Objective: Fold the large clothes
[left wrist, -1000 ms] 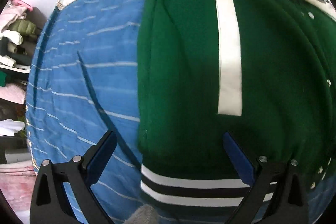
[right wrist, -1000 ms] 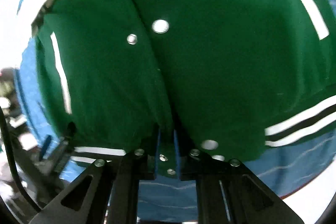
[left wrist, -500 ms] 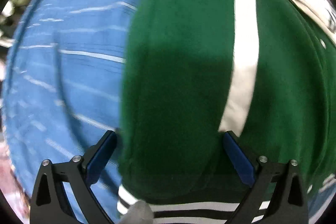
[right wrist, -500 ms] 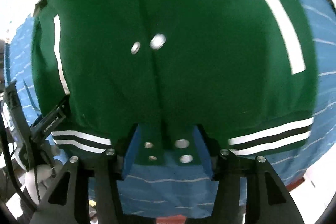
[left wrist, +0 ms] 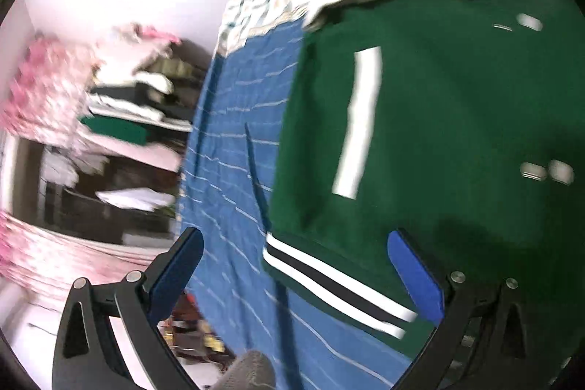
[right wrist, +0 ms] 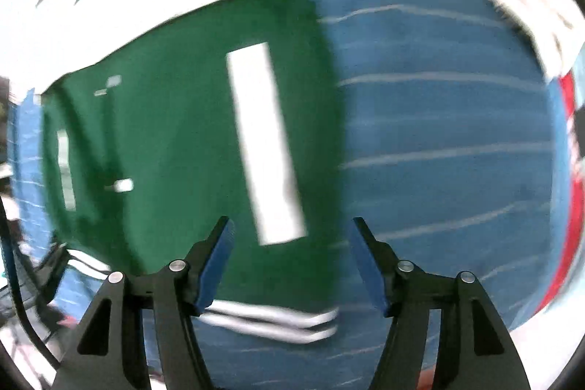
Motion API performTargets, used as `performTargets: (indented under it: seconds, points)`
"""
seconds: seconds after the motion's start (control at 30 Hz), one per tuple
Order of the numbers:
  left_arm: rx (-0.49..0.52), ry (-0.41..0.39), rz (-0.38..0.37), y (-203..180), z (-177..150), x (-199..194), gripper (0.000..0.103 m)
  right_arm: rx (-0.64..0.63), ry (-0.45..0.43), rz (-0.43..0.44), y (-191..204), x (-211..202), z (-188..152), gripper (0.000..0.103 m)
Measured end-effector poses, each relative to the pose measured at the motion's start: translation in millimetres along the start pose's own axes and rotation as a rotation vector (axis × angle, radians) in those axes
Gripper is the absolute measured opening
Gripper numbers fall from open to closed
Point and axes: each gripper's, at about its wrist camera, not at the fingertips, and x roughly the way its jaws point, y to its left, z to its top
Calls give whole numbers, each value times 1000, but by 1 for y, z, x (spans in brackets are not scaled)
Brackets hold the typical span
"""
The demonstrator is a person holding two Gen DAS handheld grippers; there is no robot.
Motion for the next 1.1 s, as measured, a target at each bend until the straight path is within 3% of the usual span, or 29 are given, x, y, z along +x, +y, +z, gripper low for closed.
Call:
performTargets:
  seconds: [0.2,0.3,0.37,0.5,0.57,0.7,0.83,0.93,0.97,1.03,1.07,1.1]
  points:
    - [177,-84,36,-96,-15,-87,103,-16,39,-61,-85,10,18,66]
    - [240,-147,-15,-128,-28,-143,103,25,59,-82,-132,6,15,66]
    - [252,-160,-90,-137,-39,-174,103,54,70,-94,-159,1,11,66]
    - [290,-169,-179,-162,-54,-209,103,110,93,-116,-211,-10,0,66]
    - [314,-160,-174,-187,-59,-212,103,122,101,-126,-228,-14,-3,66]
    - [342,-98,-80,-228,-56,-177,103,140,101,-129,-253,-18,-2,66]
    - [243,-107,15,-216,-30,-152,103,141,90,-90,-266,-25,8,66]
    - [179,-65,30,-201,-13,-130,102,122,90,-55,-261,-25,21,66]
    - [147,-49,6,-191,-8,-125,94,108,89,-43,-257,-24,27,66]
    - [97,-47,-41,-177,-5,-127,62,81,88,0,-245,-21,43,66]
    - [70,-46,-79,-168,-4,-128,37,68,87,28,-240,-19,50,66]
    - [42,-50,-111,-158,-3,-129,23,55,82,59,-233,-18,58,66]
